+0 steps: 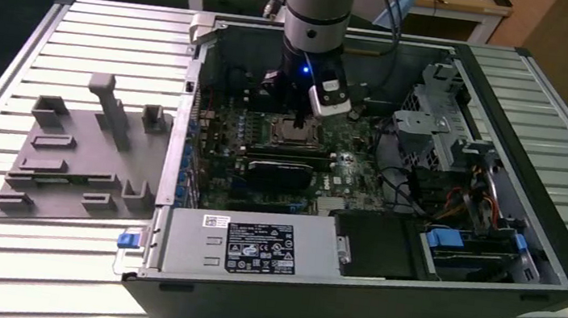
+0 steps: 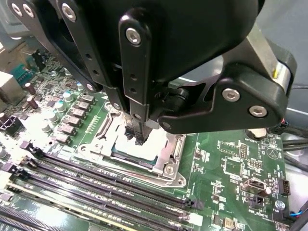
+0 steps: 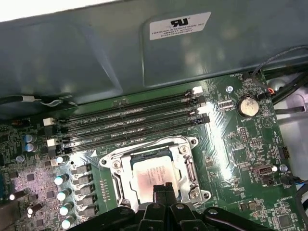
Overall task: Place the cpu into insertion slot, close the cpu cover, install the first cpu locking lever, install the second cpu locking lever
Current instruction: 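Install the second cpu locking lever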
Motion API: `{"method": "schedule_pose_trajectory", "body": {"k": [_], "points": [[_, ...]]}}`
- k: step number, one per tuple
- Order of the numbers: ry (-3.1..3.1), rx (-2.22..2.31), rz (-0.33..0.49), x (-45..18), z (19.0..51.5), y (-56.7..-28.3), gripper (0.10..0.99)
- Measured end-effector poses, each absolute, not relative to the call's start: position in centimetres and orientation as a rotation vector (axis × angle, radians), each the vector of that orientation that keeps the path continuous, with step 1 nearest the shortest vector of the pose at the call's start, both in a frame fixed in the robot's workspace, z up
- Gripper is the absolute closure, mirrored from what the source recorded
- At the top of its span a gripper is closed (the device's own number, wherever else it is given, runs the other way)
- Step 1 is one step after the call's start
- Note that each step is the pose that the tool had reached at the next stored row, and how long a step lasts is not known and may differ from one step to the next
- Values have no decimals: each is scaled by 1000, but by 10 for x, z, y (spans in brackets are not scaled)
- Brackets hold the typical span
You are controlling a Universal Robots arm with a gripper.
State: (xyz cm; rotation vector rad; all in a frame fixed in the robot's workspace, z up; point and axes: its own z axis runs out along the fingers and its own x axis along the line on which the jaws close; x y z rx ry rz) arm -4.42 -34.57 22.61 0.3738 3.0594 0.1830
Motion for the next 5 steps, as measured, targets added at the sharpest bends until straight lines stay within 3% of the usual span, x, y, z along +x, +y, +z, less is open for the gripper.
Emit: {"method": "schedule_pose_trajectory", "body": {"k": [5], "points": [[3059, 374, 183, -44, 226, -346, 984]]}}
